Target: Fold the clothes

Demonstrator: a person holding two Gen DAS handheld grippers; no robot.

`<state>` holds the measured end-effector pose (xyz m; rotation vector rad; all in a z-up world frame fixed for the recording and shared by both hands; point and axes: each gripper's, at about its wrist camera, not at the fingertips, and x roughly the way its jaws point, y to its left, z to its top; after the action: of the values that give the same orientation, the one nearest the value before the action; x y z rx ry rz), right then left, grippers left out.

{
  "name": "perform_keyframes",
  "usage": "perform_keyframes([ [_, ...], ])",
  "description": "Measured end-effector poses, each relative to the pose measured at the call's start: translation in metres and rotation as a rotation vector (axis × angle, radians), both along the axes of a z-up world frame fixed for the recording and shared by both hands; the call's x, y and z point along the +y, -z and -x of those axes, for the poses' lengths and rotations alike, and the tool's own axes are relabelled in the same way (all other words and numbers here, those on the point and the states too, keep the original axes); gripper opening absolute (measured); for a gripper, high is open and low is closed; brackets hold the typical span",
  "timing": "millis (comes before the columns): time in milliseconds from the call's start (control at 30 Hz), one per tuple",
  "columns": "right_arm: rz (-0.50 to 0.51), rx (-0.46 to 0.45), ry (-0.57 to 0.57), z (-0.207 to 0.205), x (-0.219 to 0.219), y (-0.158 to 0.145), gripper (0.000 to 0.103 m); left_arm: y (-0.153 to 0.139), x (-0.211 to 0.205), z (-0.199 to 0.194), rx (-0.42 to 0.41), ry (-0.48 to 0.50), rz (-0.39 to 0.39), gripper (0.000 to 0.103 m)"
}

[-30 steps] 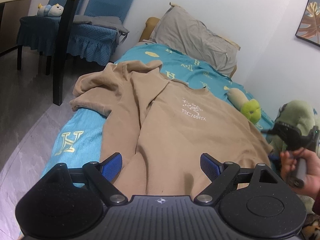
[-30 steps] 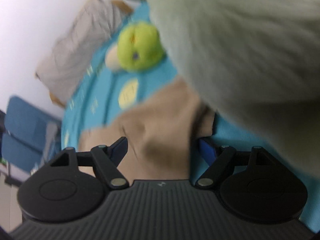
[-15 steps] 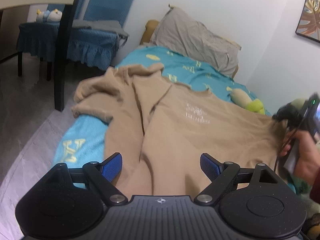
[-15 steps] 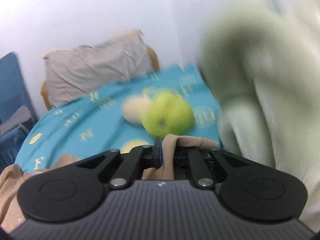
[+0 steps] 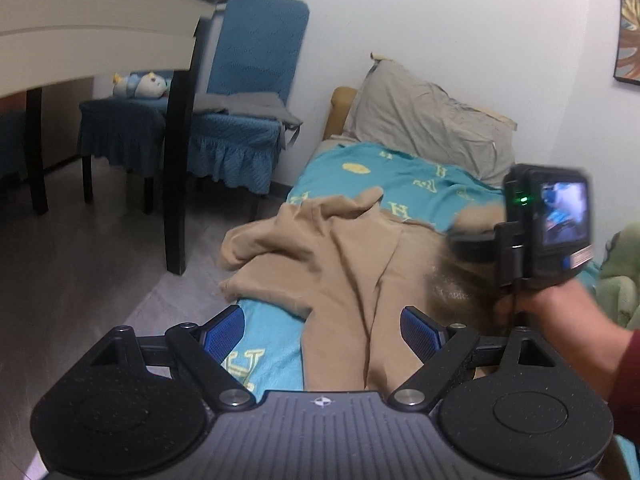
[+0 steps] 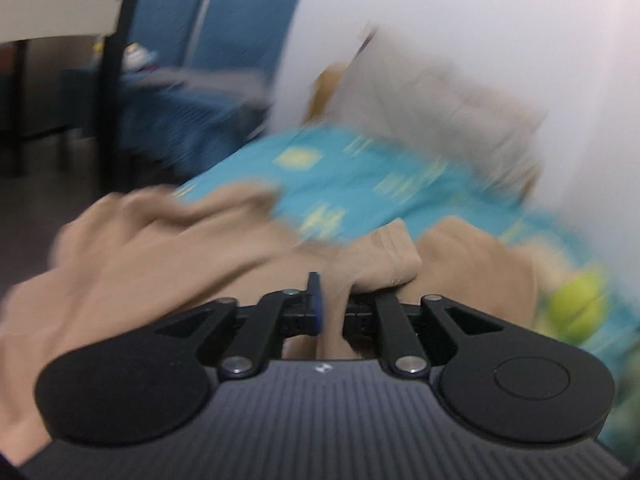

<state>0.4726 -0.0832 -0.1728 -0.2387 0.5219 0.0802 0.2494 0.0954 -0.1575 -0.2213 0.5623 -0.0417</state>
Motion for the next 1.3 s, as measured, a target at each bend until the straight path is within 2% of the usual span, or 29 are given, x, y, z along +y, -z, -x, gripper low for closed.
perform_keyframes([
  [33, -0.047, 0.045, -0.013, -0.002, -0.001, 0.005, 0.042, 0.002, 0.001, -0.001, 0.008, 0.003, 0.003, 0.087],
  [67, -0.093, 0.082, -0.025, -0.002, -0.004, 0.009, 0.055, 0.004, 0.001, -0.003, 0.015, 0.006, 0.008, 0.087],
  [100, -0.143, 0.078, -0.030, 0.006, -0.011, 0.009, 0.076, 0.006, 0.001, -0.004, 0.022, 0.011, 0.017, 0.087],
  [133, -0.195, 0.078, -0.042, 0.011, -0.018, 0.005, 0.084, 0.007, 0.001, -0.005, 0.030, 0.015, 0.027, 0.087],
  [233, -0.293, 0.079, -0.032, 0.028, -0.043, -0.024, 0.084, 0.009, -0.004, -0.005, 0.047, 0.044, 0.054, 0.087],
  [333, -0.359, 0.043, 0.027, 0.070, -0.076, -0.066, 0.084, 0.004, -0.017, 0.009, 0.052, 0.088, 0.055, 0.087],
  [533, -0.566, 0.013, 0.161, 0.183, -0.133, -0.135, 0.084, -0.007, -0.045, 0.043, 0.060, 0.180, 0.047, 0.087],
  [567, -0.609, -0.002, 0.166, 0.205, -0.142, -0.142, 0.086, -0.009, -0.050, 0.050, 0.062, 0.196, 0.047, 0.087],
  [633, -0.688, -0.035, 0.177, 0.250, -0.158, -0.155, 0.098, -0.015, -0.057, 0.065, 0.073, 0.230, 0.049, 0.087],
  [667, -0.695, -0.066, 0.183, 0.269, -0.164, -0.157, 0.103, -0.017, -0.061, 0.071, 0.083, 0.242, 0.058, 0.087],
  [733, -0.696, -0.116, 0.193, 0.304, -0.169, -0.157, 0.103, -0.020, -0.069, 0.082, 0.111, 0.264, 0.103, 0.087],
  [800, -0.677, -0.118, 0.201, 0.327, -0.171, -0.151, 0.103, -0.022, -0.078, 0.094, 0.135, 0.288, 0.148, 0.087],
  [933, -0.617, -0.108, 0.272, 0.356, -0.178, -0.132, 0.103, -0.021, -0.105, 0.114, 0.165, 0.355, 0.223, 0.086],
  [1033, -0.552, -0.138, 0.314, 0.362, -0.180, -0.132, 0.103, -0.013, -0.131, 0.120, 0.207, 0.403, 0.236, 0.078],
  [1167, -0.516, -0.169, 0.357, 0.363, -0.187, -0.132, 0.103, -0.003, -0.166, 0.124, 0.227, 0.481, 0.210, 0.068],
  [1300, -0.535, -0.129, 0.359, 0.357, -0.195, -0.125, 0.103, 0.012, -0.197, 0.125, 0.247, 0.524, 0.078, 0.059],
])
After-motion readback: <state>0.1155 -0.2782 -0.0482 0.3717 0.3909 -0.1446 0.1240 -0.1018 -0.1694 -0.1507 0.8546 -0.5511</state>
